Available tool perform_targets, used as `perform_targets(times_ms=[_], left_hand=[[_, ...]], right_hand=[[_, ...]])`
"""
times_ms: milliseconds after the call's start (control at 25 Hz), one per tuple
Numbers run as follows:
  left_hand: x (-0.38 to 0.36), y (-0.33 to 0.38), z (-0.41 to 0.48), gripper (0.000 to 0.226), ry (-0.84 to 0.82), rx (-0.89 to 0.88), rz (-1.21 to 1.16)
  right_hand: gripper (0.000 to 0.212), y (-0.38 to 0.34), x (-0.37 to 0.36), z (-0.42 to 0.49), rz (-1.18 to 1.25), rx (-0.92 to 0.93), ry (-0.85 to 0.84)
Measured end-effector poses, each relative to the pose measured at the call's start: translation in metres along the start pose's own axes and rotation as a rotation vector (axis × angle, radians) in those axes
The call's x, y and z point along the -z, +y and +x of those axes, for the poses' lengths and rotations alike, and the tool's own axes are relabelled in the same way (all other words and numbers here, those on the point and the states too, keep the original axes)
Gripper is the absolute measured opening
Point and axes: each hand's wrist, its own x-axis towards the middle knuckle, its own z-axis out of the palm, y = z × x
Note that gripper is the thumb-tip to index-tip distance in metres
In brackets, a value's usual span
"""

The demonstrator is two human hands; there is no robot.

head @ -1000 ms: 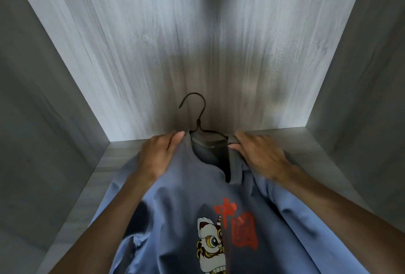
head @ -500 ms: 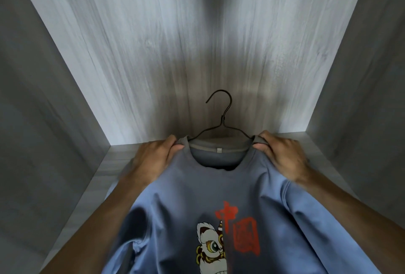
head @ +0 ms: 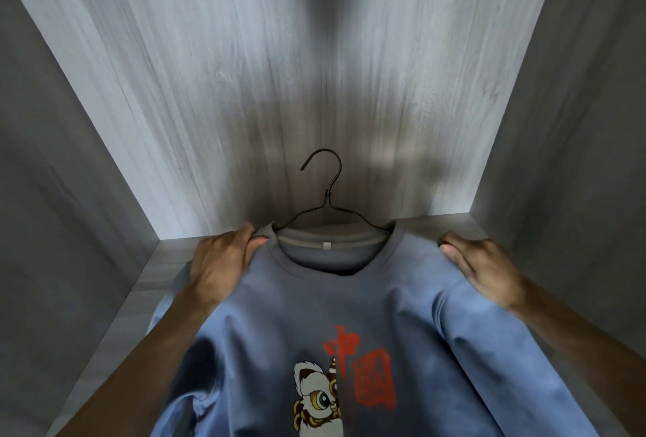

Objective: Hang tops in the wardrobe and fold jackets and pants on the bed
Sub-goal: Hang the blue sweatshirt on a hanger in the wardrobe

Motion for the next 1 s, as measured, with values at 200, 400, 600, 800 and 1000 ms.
perform_targets(times_ms=[200,400,600,800,1000], left_hand=[[0.012,0.007,0.004,0.070,0.072,-0.046,-0.035],[0.023,0.004,0.010,0.067,0.117,-0.069,-0.028],[0.028,-0.003,0.016,0.065,0.086,-0.129,-0.086],[0.062,0.003,0.027,0.067,0.093,-0.157,-0.131],[0.131,0.025,0.050,0.058,0.162,-0.205,-0.189]], right_hand=[[0.052,-0.060,0.000,0.029,-0.192,0.172,0.133],[0.058,-0.078,0.002,0.031,-0.171,0.126,0.177],[0.061,-0.081,0.025,0.027,-0.279,0.008,0.136],[0.055,-0.109,0.101,0.035,-0.385,-0.036,0.156],[0.044,-0.157,0.194,0.012,-0.475,-0.042,0.181]])
